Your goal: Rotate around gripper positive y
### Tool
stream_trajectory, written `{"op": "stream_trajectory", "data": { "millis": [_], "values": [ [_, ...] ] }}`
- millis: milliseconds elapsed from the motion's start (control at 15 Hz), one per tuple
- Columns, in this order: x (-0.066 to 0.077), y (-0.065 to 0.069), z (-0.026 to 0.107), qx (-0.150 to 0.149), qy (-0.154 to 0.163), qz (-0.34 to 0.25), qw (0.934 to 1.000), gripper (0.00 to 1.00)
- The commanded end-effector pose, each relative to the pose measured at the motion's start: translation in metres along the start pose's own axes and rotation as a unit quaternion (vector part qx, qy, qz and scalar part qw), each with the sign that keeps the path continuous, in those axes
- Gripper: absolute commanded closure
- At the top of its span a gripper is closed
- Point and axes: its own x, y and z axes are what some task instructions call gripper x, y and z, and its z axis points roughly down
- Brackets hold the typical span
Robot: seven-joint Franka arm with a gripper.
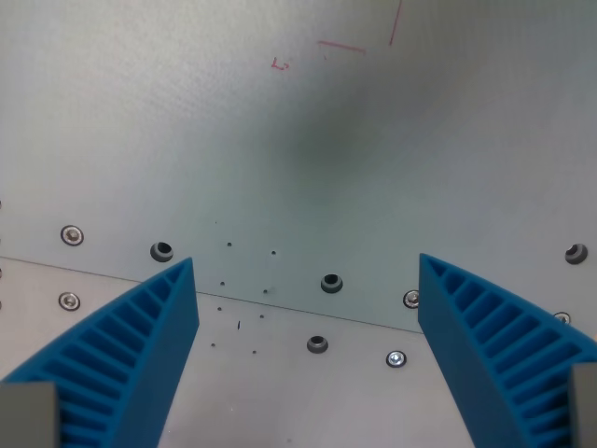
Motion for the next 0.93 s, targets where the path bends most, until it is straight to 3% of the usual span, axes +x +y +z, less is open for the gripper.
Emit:
{"op": "stream_trajectory", "data": {
  "millis": [67,933],
  "values": [
    [-0.0003,0.0001,-0.0025,-0.001,0.008,0.0,1.0,0.0],
    [-0.0003,0.0001,-0.0025,-0.001,0.084,0.0,0.9965,0.0]
  ]
}}
